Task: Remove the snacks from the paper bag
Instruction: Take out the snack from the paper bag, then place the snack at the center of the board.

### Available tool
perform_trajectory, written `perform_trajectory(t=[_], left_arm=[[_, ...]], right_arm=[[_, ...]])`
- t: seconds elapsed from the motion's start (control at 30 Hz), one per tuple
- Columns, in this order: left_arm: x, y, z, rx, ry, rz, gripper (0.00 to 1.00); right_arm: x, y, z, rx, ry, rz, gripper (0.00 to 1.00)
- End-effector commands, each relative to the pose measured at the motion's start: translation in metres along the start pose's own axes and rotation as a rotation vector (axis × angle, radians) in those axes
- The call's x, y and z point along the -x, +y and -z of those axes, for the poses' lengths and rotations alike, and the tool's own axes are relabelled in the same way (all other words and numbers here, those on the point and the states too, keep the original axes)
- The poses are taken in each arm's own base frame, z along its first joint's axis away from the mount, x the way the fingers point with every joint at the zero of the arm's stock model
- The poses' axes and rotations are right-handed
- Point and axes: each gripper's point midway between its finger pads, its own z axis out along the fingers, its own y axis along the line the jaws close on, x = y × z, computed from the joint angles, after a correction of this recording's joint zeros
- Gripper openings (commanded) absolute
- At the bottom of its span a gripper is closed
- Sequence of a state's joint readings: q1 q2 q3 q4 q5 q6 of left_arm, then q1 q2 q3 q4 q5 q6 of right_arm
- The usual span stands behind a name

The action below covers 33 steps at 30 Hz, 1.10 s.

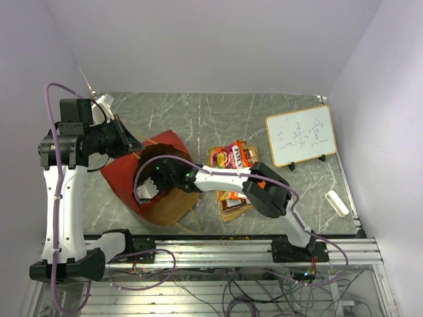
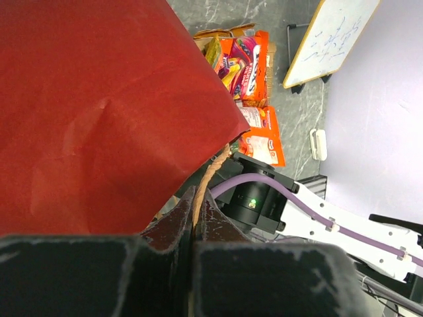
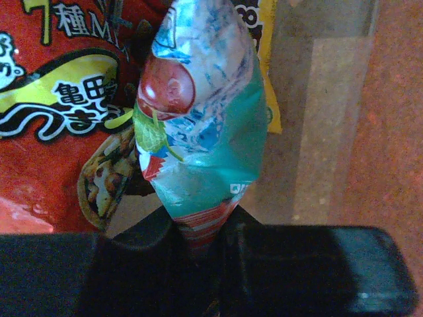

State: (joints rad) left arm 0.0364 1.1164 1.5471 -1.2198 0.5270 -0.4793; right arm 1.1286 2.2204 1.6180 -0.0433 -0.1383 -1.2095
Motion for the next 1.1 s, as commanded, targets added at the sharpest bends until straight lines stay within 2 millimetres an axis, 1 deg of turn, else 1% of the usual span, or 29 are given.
perform_trajectory(t=[0.0,0.1,0.2,0.23,0.4,0.5,0.6,0.63,0.73,0.83,0.9,0.97,1.03,1.07], left_arm=[[0.008,-0.005,0.003,-0.009,-0.041,-0.012,0.07],[0.015,-0.008,0.005,-0.013,-0.069,-0.007,0.07],[0.018,-0.012,0.008,-0.019,-0.096,-0.004,0.07],[0.019,-0.011,0.009,-0.015,-0.102,-0.003,0.07],[0.018,-0.006,0.009,0.006,-0.121,0.018,0.07],[0.018,-0.007,0.006,-0.001,-0.122,0.038,0.07],[0.019,-0.002,0.001,0.008,-0.133,0.047,0.07],[0.019,0.002,-0.002,0.019,-0.132,0.049,0.07],[0.018,0.011,-0.009,0.048,-0.128,0.059,0.07],[0.018,0.013,-0.012,0.049,-0.126,0.065,0.07],[0.019,0.014,-0.012,0.055,-0.125,0.063,0.07],[0.02,0.015,-0.011,0.065,-0.124,0.061,0.07],[0.021,0.013,-0.011,0.06,-0.124,0.062,0.07],[0.022,0.012,-0.011,0.055,-0.125,0.062,0.07]], right_arm=[[0.02,-0.033,0.037,-0.088,-0.039,-0.064,0.1],[0.027,-0.039,0.056,-0.115,-0.054,-0.102,0.07],[0.034,-0.045,0.085,-0.145,-0.071,-0.141,0.04],[0.037,-0.049,0.098,-0.161,-0.079,-0.156,0.04],[0.047,-0.044,0.147,-0.167,-0.105,-0.248,0.0],[0.057,-0.038,0.184,-0.154,-0.136,-0.295,0.0],[0.067,-0.036,0.222,-0.161,-0.165,-0.356,0.0],[0.069,-0.037,0.24,-0.173,-0.169,-0.381,0.0],[0.066,-0.027,0.275,-0.171,-0.142,-0.417,0.0],[0.053,-0.019,0.31,-0.222,-0.078,-0.449,0.0],[0.035,-0.014,0.329,-0.277,-0.007,-0.457,0.0],[0.01,-0.01,0.343,-0.34,0.072,-0.47,0.0],[-0.021,-0.009,0.353,-0.411,0.156,-0.515,0.0],[-0.041,-0.01,0.359,-0.439,0.205,-0.548,0.0]])
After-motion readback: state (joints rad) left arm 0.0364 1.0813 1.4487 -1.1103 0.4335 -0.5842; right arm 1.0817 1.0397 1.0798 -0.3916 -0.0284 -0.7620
